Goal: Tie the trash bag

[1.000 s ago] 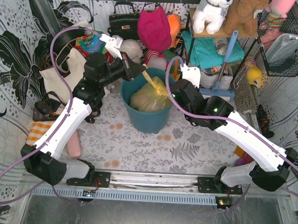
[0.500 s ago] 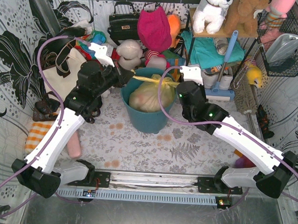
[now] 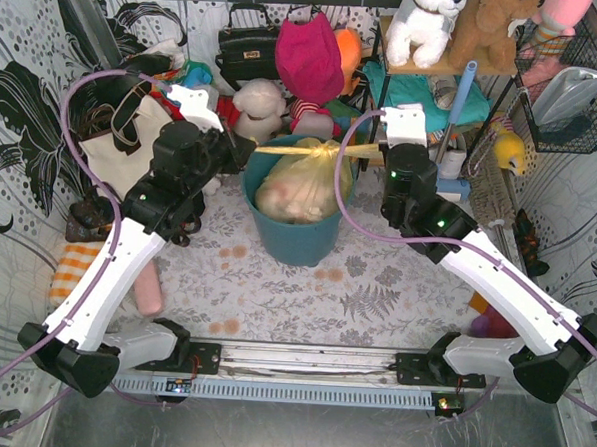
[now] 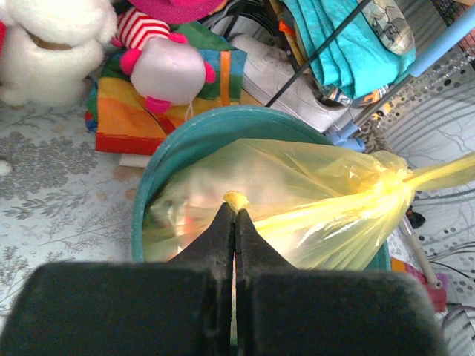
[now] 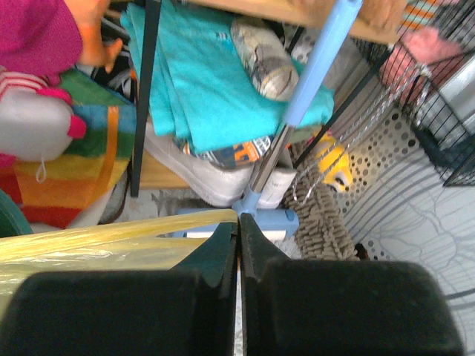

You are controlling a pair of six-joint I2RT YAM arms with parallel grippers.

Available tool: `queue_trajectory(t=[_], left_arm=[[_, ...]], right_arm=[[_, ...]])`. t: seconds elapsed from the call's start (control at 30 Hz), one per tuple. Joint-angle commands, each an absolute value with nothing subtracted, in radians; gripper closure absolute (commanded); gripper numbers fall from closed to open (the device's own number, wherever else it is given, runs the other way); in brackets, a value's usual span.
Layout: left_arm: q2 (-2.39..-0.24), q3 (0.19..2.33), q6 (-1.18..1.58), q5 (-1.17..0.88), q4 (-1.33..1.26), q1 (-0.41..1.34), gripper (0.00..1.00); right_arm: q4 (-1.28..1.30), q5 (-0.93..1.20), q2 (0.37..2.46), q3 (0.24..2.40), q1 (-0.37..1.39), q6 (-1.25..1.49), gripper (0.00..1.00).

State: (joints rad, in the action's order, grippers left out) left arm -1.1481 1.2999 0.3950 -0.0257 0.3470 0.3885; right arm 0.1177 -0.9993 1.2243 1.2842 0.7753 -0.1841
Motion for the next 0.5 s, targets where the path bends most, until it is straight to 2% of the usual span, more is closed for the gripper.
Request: queue_trajectory(t=[0.0,0.13,0.3,0.47], left_arm=[[-1.105,1.4,0.273,0.255,0.413,0.36,1.0],[-1.099,1.352,0.251,0.328,0.434,0.348,1.0],[-1.074,1.239,0.275,0.348,0.465,0.3,1.0],[-1.045,1.187,0.281,0.324,0.484,0.242,1.0]], right_arm=[[0.042,-1.139,1.203,1.394,0.729,-0.32,1.0],[0.077,-1.114,1.21,1.338,0.729,-0.246,1.0],[0.237,-1.063,1.224,1.257,0.711,-0.035,1.0],[0.263,-1.018,1.22,1.224,0.665,0.019,1.0]])
